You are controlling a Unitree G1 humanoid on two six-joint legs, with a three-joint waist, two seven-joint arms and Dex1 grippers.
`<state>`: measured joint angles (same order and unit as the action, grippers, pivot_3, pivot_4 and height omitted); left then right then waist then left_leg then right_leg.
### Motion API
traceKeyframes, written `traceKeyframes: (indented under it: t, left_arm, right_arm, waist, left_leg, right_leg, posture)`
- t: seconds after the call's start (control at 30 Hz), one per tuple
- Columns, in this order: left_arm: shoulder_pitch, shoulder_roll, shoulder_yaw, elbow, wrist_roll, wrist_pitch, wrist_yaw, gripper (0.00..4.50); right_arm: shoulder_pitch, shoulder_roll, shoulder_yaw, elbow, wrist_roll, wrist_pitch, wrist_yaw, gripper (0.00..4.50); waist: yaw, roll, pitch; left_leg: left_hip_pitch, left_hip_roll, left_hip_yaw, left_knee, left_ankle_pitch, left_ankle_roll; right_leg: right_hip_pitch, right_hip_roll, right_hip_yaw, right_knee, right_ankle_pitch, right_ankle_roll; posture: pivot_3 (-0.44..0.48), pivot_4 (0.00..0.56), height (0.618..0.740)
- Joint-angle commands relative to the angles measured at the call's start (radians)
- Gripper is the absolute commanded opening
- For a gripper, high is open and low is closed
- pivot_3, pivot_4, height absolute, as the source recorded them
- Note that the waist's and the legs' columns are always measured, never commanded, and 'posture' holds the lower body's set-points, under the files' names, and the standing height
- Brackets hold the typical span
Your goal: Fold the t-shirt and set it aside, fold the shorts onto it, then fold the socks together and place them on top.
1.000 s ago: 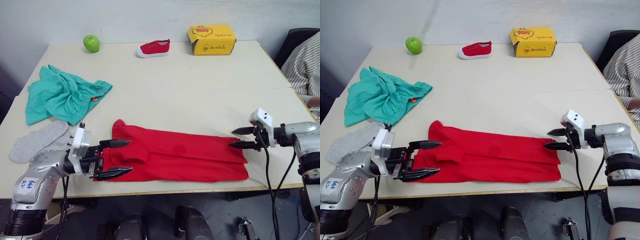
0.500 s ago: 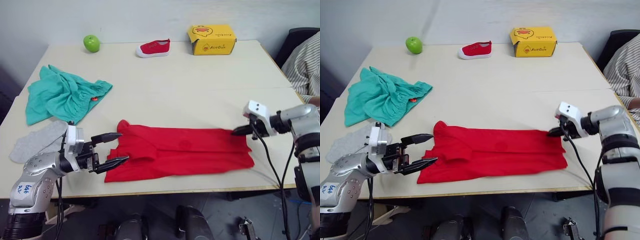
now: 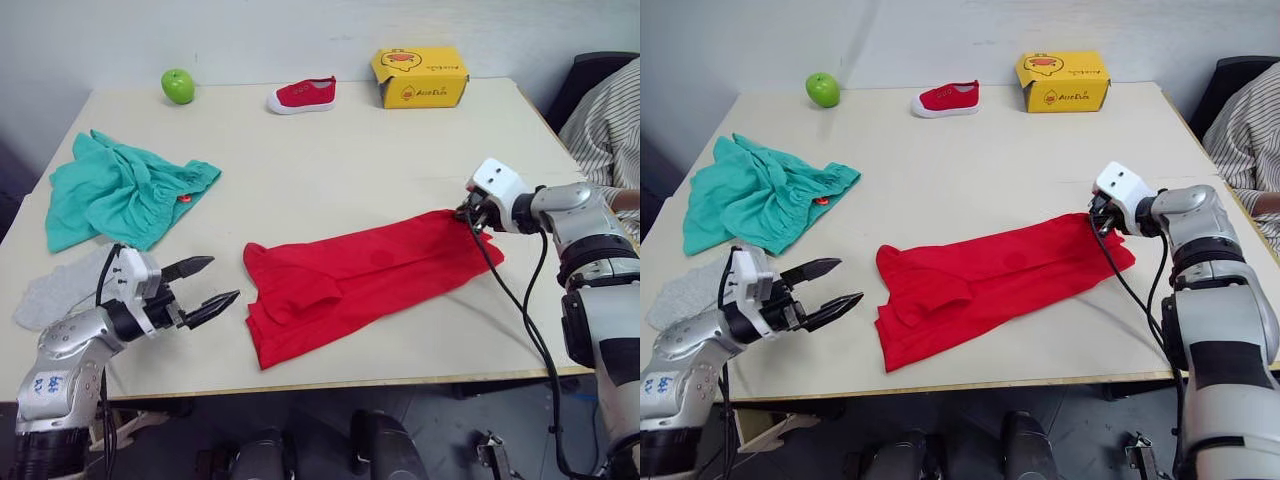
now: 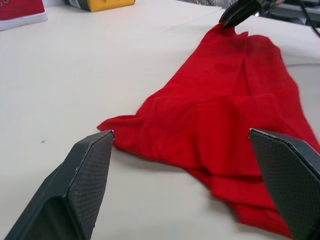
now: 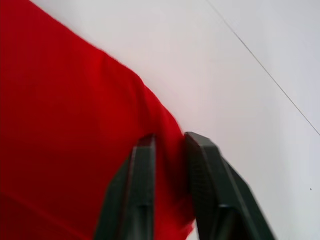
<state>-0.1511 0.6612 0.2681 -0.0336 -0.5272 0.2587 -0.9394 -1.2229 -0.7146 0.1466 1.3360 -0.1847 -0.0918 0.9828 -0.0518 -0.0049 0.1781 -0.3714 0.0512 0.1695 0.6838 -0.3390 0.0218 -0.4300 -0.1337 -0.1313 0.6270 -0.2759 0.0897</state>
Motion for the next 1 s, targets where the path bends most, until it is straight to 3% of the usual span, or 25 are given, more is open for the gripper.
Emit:
traceKeyframes:
  t: [0.03, 0.17, 0.23, 0.33, 0.4, 0.53, 0.7, 0.97, 1.0]
  left_arm:
    - [-0.141, 0.035, -0.032, 0.146, 0.046, -0.042, -0.055, 4.50]
    - [-0.317, 0.045, -0.097, 0.361, 0.115, -0.120, -0.145, 4.50]
    - [-0.400, 0.045, -0.134, 0.471, 0.154, -0.163, -0.196, 4.50]
    - [-0.526, 0.027, -0.183, 0.642, 0.205, -0.232, -0.267, 4.50]
    - [-0.638, -0.010, -0.239, 0.786, 0.255, -0.287, -0.337, 4.50]
    - [-0.778, -0.077, -0.290, 1.009, 0.342, -0.400, -0.359, 4.50]
    - [-0.882, -0.149, -0.309, 1.178, 0.415, -0.451, -0.316, 4.50]
    - [-0.941, -0.199, -0.368, 1.287, 0.546, -0.437, -0.278, 4.50]
    - [-0.941, -0.202, -0.367, 1.291, 0.550, -0.428, -0.282, 4.31]
  right_arm:
    - [-0.014, -0.083, -0.075, -0.048, 0.063, 0.079, 0.095, 2.40]
    - [0.028, -0.139, -0.120, -0.146, 0.123, 0.324, 0.236, 3.76]
    - [0.105, -0.171, -0.140, -0.300, 0.181, 0.507, 0.339, 4.48]
    - [0.322, -0.222, -0.217, -0.716, 0.335, 0.908, 0.376, 4.48]
    - [0.559, -0.228, -0.340, -1.096, 0.442, 1.214, 0.312, 4.48]
    - [0.821, -0.135, -0.519, -1.485, 0.512, 1.474, 0.139, 4.48]
    - [0.903, 0.007, -0.606, -1.612, 0.529, 1.543, -0.048, 4.48]
    - [0.889, 0.150, -0.563, -1.629, 0.583, 1.501, -0.204, 4.48]
    - [0.880, 0.166, -0.553, -1.615, 0.584, 1.477, -0.221, 4.31]
  waist:
    - [0.003, 0.000, 0.000]
    - [0.002, 0.000, 0.000]
    - [0.002, 0.000, 0.000]
    - [0.005, 0.000, 0.000]
    - [0.017, 0.000, 0.000]
    - [0.029, 0.000, 0.000]
    - [0.024, -0.002, 0.000]
    - [0.022, -0.004, 0.000]
    - [0.022, -0.004, -0.001]
  left_leg:
    - [0.000, 0.000, 0.000, 0.000, 0.000, 0.000]
    - [0.000, 0.000, 0.002, 0.000, 0.000, 0.000]
    - [0.000, 0.000, 0.003, 0.000, 0.000, 0.000]
    - [-0.001, -0.002, 0.003, 0.000, 0.000, 0.000]
    - [-0.002, -0.002, 0.001, 0.000, 0.000, 0.000]
    - [-0.004, -0.004, -0.001, 0.003, 0.000, 0.000]
    - [-0.005, -0.004, -0.001, 0.006, -0.002, 0.003]
    - [-0.005, -0.004, 0.000, 0.005, -0.002, 0.003]
    - [-0.005, -0.004, 0.000, 0.005, -0.002, 0.003]
  right_leg:
    - [0.000, 0.000, 0.000, 0.000, 0.000, 0.000]
    - [0.000, 0.001, 0.000, -0.001, 0.000, 0.001]
    - [0.000, 0.001, 0.000, -0.001, 0.000, 0.001]
    - [0.000, 0.002, -0.001, -0.001, 0.000, 0.001]
    - [-0.002, 0.002, -0.001, 0.000, 0.000, 0.001]
    - [-0.004, 0.002, -0.002, 0.000, 0.001, 0.001]
    - [-0.003, 0.000, -0.001, 0.000, 0.002, 0.002]
    - [-0.003, 0.002, -0.001, -0.001, 0.001, 0.002]
    - [-0.003, 0.002, -0.001, 0.000, 0.001, 0.002]
  posture:
    - [0.000, 0.150, 0.740]
    - [0.000, 0.150, 0.740]
    - [0.000, 0.150, 0.740]
    - [0.000, 0.150, 0.740]
    - [0.000, 0.150, 0.740]
    - [0.000, 0.150, 0.740]
    - [0.000, 0.150, 0.740]
    - [0.000, 0.150, 0.740]
    - [0.000, 0.150, 0.740]
